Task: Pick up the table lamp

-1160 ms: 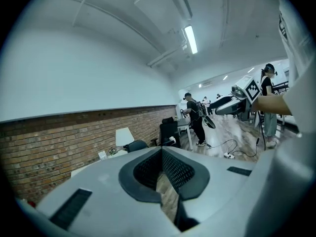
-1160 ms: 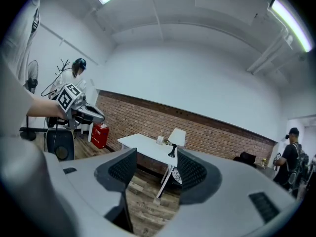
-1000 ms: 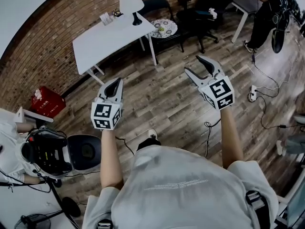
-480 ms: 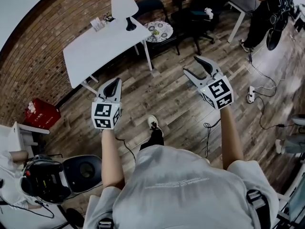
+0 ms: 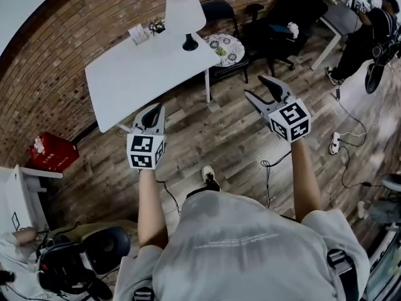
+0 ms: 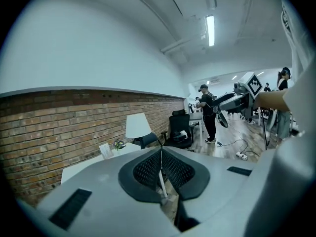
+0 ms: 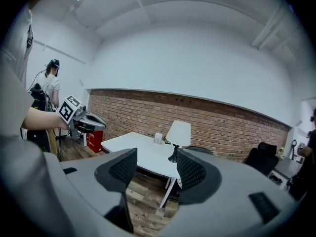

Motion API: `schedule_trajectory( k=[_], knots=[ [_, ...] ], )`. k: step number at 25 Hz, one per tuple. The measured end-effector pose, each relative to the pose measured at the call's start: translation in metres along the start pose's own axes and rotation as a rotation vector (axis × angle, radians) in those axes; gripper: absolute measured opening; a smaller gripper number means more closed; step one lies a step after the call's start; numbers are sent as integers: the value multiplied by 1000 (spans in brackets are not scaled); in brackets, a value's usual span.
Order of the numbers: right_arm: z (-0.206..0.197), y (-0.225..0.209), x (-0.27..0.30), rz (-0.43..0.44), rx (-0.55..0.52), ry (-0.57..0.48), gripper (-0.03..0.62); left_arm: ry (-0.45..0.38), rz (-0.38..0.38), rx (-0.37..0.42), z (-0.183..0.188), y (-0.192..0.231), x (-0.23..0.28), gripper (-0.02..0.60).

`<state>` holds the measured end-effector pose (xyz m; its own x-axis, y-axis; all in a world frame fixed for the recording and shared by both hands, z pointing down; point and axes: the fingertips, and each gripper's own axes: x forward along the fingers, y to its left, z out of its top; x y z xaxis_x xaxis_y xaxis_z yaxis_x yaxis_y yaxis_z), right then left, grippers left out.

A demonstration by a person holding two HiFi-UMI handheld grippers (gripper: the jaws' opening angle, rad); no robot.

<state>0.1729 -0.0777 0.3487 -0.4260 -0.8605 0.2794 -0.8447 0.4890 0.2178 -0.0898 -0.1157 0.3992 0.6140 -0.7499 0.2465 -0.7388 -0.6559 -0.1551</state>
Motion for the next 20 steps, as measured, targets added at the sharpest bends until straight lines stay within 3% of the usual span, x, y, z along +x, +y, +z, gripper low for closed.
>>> schedule_trajectory(
  k=[8, 12, 20],
  knots=[
    [20, -27, 86, -3, 53, 4, 251, 18, 6, -41, -13, 81, 43, 14],
    [28, -42, 114, 0, 115, -20, 251, 5, -7, -80, -11, 94, 56, 14],
    [17, -62, 165, 19, 99, 35, 259, 20, -30, -76, -17, 106, 74, 14]
  ],
)
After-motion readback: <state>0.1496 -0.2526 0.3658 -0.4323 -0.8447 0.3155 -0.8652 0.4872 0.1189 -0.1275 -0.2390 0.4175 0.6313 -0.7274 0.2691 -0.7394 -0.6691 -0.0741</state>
